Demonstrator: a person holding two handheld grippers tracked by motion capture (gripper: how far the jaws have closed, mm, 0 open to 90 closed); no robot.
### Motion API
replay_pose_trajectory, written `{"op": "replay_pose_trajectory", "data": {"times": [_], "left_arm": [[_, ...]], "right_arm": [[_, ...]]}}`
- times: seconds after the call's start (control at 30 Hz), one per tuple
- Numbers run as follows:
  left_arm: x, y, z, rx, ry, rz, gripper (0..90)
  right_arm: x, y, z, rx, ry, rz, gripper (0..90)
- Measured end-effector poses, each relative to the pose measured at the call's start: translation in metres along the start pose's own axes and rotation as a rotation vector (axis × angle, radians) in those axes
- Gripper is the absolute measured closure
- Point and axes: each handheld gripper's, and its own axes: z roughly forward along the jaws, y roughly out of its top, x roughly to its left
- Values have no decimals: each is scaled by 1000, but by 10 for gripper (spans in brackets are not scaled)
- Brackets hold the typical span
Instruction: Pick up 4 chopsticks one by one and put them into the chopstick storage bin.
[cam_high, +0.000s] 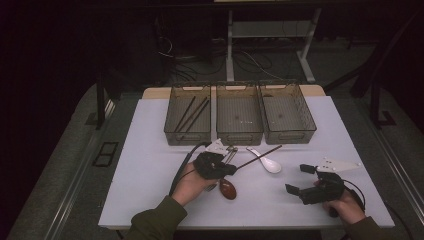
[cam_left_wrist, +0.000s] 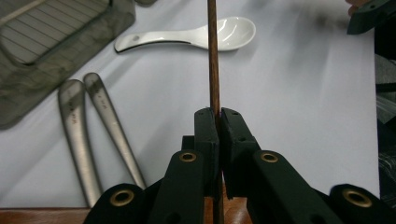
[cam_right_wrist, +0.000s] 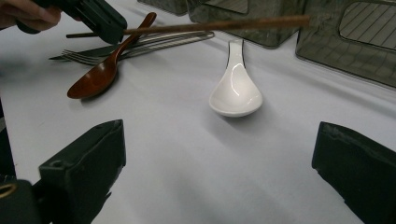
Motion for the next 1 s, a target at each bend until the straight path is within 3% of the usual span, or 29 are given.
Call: {"op": "replay_pose_trajectory", "data": {"times": [0.53, 1.0], "left_arm": [[18, 2, -35, -75, 28, -30, 845], [38, 1, -66, -135, 103, -69, 845]], "right_arm": [[0, 0, 0, -1, 1, 0, 26], [0, 0, 1, 3, -4, 1, 26]]}}
